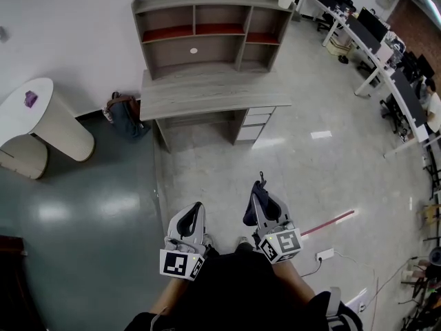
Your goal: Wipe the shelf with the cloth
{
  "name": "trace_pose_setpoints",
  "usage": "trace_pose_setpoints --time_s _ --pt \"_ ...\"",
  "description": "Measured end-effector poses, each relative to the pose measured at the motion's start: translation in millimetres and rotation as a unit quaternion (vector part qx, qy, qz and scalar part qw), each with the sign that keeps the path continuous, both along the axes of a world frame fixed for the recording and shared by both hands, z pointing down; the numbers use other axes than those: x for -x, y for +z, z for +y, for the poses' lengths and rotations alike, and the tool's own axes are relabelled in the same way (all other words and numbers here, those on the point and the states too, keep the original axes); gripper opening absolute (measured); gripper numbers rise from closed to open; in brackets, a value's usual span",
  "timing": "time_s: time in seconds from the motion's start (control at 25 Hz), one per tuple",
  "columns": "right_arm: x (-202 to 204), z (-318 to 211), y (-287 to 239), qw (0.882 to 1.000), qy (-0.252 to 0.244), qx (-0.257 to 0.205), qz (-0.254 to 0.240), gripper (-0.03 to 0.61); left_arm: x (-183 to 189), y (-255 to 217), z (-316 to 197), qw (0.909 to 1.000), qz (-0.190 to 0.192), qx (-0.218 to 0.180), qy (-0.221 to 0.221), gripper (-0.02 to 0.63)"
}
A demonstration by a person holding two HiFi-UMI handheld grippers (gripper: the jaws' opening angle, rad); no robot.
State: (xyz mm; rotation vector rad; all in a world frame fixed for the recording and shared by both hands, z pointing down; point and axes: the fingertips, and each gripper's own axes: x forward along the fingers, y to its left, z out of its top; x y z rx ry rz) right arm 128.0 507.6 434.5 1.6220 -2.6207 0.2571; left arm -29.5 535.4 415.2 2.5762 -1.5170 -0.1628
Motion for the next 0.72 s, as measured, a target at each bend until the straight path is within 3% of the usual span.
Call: trace_pose_setpoints --time_s 0.36,0.72 --pt "21 -31 5 1.0 0.004 0.005 -0.002 0.054 19 7 -38 1.0 -0.003 0.005 0.008 0.005" --pt "11 -122 12 1.0 -0.018 -0.003 -0.023 0.054 0 8 -118 0.9999 -0.007 0.0 -0.009 0.005"
